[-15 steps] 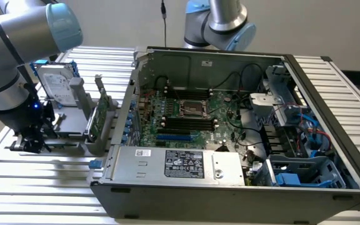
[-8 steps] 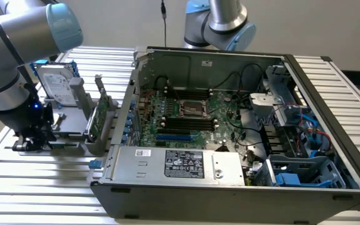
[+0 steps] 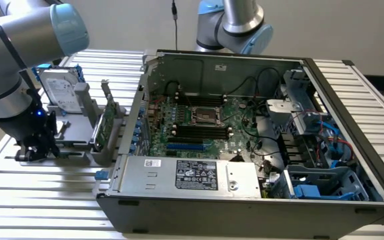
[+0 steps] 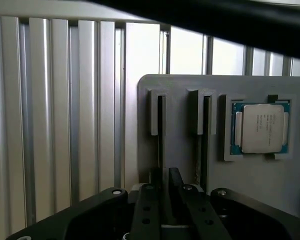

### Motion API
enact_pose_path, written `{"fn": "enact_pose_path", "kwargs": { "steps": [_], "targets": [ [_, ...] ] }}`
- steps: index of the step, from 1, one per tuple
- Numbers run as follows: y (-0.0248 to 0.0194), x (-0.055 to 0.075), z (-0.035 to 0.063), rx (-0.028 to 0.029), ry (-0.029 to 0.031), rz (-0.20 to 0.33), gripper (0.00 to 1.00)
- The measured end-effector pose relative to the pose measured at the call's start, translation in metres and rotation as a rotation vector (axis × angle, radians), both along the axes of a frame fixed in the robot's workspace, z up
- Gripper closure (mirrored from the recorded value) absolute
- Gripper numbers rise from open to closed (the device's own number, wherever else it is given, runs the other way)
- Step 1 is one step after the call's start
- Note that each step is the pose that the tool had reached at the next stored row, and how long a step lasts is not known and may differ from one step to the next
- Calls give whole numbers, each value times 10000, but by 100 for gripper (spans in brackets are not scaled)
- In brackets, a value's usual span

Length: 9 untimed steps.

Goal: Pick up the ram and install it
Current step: 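Pick up the ram and move it above insertion slot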

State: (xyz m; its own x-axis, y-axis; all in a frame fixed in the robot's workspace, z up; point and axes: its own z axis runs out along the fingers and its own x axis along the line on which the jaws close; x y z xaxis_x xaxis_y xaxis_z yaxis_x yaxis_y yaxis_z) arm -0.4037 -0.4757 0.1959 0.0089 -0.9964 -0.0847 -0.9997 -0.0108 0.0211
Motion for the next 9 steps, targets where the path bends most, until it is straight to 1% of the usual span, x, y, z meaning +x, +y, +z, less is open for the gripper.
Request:
{"fn": "enact_pose_path", "kwargs": {
  "steps": [1, 2, 3, 9],
  "targets": [
    [0, 0, 0, 1, 5, 0, 82],
    [0, 0, 0, 0, 10, 0, 82],
    [0, 1, 0, 0, 15, 0, 86],
    [0, 4, 0, 1, 60, 0, 86]
  ]
}}
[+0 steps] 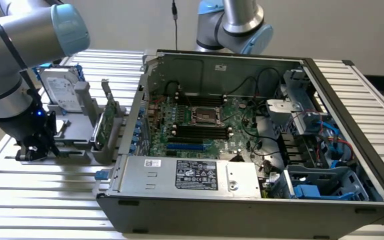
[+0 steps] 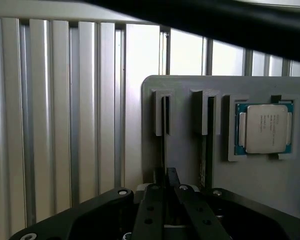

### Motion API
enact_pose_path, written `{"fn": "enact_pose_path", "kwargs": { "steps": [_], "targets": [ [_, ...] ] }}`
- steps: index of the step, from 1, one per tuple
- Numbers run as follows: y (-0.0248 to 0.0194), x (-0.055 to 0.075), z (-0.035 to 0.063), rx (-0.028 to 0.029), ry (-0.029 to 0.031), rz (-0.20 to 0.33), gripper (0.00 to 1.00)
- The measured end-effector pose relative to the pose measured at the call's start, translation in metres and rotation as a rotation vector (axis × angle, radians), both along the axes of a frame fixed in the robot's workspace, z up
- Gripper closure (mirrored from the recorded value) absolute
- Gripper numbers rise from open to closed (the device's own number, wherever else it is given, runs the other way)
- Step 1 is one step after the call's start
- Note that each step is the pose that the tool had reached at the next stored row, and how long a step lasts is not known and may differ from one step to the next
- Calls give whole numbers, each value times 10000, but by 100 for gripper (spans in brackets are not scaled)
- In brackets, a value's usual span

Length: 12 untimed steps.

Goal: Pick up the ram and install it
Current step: 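Pick up the ram and move it above insertion slot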

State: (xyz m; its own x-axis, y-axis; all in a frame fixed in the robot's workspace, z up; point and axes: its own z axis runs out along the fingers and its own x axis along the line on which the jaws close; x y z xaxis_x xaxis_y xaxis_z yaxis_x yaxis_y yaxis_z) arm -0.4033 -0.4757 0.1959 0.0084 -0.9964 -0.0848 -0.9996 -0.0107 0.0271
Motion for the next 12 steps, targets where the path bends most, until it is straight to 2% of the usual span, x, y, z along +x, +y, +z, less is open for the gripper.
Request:
{"fn": "enact_pose_path", "kwargs": {
  "steps": [9, 12],
  "targets": [
    [0, 26, 0, -3, 96, -23, 86],
    [0, 42, 0, -8, 150, -41, 86]
  ]
}}
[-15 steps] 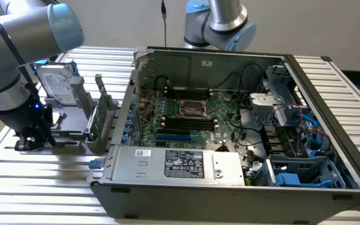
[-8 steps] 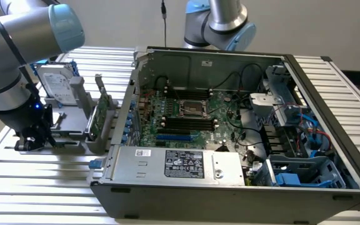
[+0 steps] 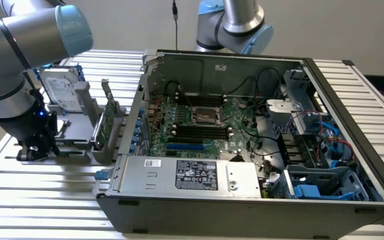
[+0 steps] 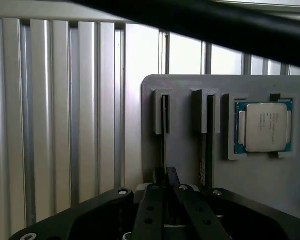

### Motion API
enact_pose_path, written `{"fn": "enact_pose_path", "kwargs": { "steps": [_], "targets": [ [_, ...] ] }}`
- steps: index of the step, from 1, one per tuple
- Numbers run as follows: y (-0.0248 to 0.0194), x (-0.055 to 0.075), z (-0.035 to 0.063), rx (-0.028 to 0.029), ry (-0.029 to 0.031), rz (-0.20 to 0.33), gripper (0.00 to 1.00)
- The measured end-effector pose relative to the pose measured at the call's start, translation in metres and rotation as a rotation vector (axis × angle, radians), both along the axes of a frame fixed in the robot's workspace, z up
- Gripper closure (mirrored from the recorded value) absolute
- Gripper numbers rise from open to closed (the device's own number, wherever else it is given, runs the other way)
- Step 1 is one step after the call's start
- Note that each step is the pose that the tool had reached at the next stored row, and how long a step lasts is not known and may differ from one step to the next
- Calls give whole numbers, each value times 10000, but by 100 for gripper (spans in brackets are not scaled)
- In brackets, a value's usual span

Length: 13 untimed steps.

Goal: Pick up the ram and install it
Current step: 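Pick up the ram and move it above insertion slot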

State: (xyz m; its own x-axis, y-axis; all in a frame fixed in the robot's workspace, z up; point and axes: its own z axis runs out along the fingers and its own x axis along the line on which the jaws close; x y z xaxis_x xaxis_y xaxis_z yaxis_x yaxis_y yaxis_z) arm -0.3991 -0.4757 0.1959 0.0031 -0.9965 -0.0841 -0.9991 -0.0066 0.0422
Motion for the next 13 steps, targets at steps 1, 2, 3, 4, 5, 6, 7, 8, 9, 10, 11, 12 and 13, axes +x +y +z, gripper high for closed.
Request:
{"fn": "enact_pose_path", "kwargs": {
  "steps": [1, 2, 3, 4, 5, 6, 7, 8, 9, 10, 11, 12, 13],
  "targets": [
    [0, 5, 0, -2, 18, -5, 86],
    [0, 9, 0, -3, 34, -10, 86],
    [0, 12, 0, -4, 50, -15, 86],
    [0, 15, 0, -8, 72, -19, 86],
    [0, 17, 1, -11, 97, -25, 86],
    [0, 18, 1, -14, 116, -32, 86],
    [0, 18, 2, -18, 132, -39, 86],
    [0, 18, 4, -22, 141, -42, 86],
    [0, 19, 6, -25, 144, -42, 86],
    [0, 19, 9, -26, 146, -43, 86],
    [0, 20, 12, -26, 145, -43, 86],
    [0, 20, 15, -26, 143, -42, 86],
    [0, 20, 20, -27, 144, -42, 86]
  ]
}}
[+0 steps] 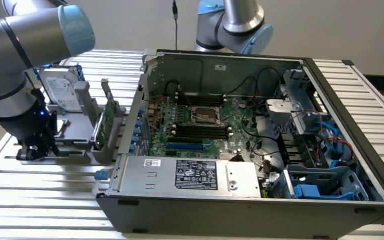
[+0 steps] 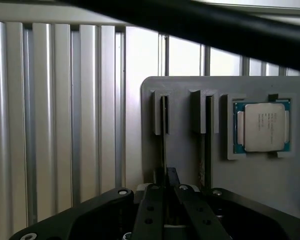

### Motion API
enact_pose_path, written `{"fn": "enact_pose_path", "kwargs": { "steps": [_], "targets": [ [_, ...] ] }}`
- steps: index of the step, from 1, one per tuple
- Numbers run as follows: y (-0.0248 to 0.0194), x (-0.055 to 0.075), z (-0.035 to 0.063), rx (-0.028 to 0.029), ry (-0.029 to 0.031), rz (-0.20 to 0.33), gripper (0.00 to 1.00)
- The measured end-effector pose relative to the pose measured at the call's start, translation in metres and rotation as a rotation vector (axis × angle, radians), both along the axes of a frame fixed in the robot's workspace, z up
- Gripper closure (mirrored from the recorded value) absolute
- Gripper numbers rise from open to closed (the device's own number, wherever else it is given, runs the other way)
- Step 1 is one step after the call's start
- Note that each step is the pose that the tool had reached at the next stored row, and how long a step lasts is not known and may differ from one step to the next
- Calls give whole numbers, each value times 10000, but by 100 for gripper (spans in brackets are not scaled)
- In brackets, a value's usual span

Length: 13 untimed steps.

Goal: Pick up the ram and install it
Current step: 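Pick up the ram and move it above insertion slot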

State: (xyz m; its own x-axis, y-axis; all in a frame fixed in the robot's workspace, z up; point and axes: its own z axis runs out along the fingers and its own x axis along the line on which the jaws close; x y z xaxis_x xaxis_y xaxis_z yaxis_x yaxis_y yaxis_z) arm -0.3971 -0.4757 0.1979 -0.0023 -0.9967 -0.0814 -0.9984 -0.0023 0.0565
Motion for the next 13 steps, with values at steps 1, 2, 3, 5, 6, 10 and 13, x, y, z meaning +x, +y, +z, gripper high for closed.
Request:
{"fn": "enact_pose_path", "kwargs": {
  "steps": [1, 2, 3, 5, 6, 10, 13],
  "targets": [
    [0, 0, 5, 0, 0, 0, 86],
    [1, 0, 9, -1, 0, 0, 86],
    [1, 0, 15, -2, 0, 0, 86],
    [3, 0, 28, -3, 0, 0, 86],
    [4, 0, 34, -3, -1, 0, 86],
    [9, 0, 67, -8, 0, 0, 86],
    [13, 0, 99, -12, -1, 0, 86]
  ]
}}
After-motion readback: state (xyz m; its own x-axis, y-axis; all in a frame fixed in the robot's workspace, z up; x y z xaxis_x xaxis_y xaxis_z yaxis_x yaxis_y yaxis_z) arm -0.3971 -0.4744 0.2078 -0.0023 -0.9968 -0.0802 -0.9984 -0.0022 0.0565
